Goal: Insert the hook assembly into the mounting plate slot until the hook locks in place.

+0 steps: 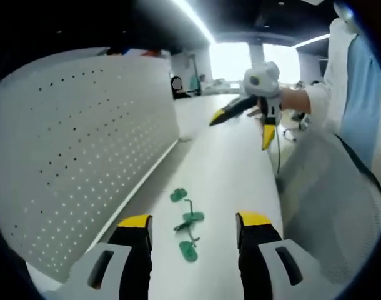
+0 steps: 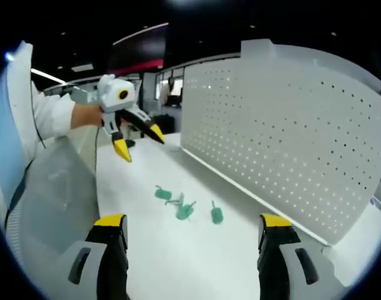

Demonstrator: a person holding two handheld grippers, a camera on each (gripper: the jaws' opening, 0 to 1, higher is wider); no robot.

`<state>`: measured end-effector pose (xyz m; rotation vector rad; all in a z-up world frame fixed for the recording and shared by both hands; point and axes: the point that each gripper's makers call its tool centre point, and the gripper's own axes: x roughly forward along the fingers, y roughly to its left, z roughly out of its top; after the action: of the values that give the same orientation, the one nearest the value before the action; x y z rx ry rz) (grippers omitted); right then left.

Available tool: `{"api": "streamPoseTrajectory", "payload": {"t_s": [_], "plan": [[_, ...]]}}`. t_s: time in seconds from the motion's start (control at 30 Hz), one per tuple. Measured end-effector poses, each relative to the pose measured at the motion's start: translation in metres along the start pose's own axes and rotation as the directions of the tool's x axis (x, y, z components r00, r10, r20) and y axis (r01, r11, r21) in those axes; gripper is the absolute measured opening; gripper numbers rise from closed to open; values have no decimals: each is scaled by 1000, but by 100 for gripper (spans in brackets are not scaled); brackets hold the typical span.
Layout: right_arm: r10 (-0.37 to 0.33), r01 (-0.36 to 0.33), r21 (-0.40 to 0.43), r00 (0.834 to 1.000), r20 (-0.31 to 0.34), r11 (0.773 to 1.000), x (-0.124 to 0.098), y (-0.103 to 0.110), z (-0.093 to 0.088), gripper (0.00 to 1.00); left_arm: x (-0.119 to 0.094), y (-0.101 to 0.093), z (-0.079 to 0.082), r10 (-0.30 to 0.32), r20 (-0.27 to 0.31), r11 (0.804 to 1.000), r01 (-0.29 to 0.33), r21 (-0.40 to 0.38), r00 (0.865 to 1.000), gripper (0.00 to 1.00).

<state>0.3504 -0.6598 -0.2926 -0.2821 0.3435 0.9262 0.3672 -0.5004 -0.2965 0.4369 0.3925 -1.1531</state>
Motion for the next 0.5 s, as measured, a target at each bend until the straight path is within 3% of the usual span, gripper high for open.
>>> {"api": "streamPoseTrajectory", "payload": {"t_s": [0.5], "plan": [[-12, 12, 14, 1000, -7, 1000, -2, 0, -6, 87, 34, -3, -6, -82, -51, 996, 84, 25, 995, 49]]}}
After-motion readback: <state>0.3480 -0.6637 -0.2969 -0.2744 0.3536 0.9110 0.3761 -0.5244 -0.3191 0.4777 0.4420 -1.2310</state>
